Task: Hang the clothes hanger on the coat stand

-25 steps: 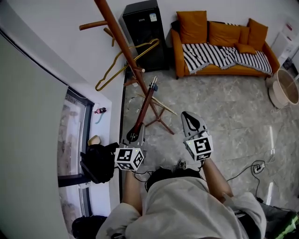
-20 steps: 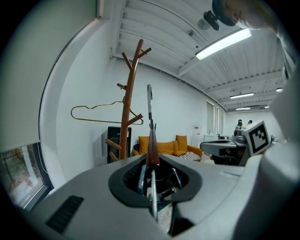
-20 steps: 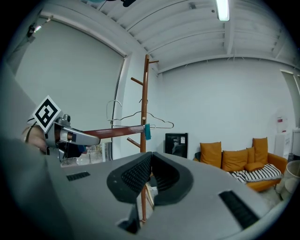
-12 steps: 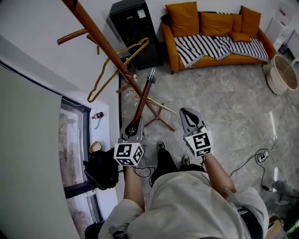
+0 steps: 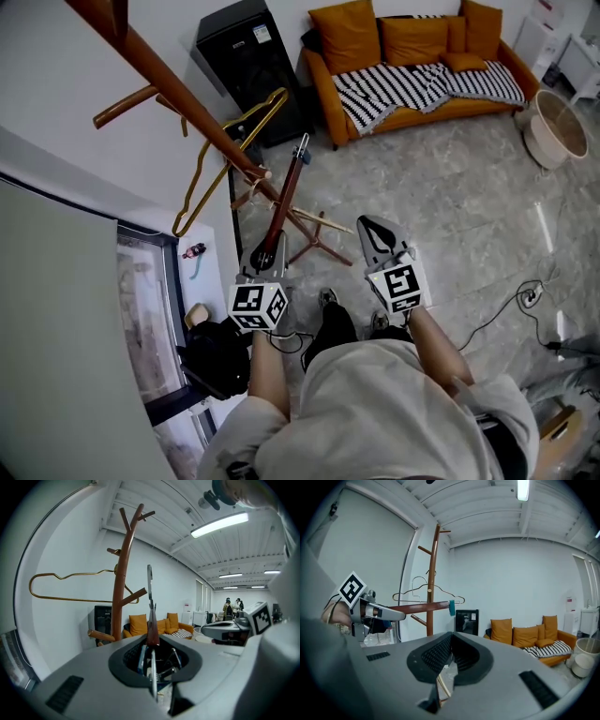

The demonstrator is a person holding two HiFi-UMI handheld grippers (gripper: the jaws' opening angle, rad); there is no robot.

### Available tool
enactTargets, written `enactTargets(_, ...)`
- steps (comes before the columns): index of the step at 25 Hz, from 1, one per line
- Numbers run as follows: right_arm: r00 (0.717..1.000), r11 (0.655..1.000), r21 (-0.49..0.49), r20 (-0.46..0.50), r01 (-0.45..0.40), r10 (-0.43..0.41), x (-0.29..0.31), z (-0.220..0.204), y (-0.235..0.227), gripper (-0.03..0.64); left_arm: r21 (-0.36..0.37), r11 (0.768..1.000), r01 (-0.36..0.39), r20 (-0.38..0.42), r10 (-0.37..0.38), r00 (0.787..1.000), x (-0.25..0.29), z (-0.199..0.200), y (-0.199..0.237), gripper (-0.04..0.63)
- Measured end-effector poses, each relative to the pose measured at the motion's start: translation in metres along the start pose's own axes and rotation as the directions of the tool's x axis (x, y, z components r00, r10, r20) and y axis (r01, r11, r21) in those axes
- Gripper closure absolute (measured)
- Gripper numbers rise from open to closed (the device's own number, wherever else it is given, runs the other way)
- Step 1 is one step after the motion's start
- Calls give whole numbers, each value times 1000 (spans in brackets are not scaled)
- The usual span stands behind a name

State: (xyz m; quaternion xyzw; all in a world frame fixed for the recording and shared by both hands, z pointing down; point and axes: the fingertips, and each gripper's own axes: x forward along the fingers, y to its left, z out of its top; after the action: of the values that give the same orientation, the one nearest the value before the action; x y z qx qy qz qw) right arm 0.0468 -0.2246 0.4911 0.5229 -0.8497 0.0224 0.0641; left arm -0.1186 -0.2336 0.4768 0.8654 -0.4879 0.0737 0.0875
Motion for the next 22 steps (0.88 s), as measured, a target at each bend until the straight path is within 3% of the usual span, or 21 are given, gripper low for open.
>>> enactTargets(10, 997, 997, 24, -23, 69, -69, 18, -4, -18, 612, -5, 998, 63, -20, -63, 998, 32, -1, 14, 532)
enactTargets(22, 995, 996, 27, -51, 91, -89, 32, -13, -28, 612, -27, 995, 93, -41, -94, 995, 54, -12, 18, 532)
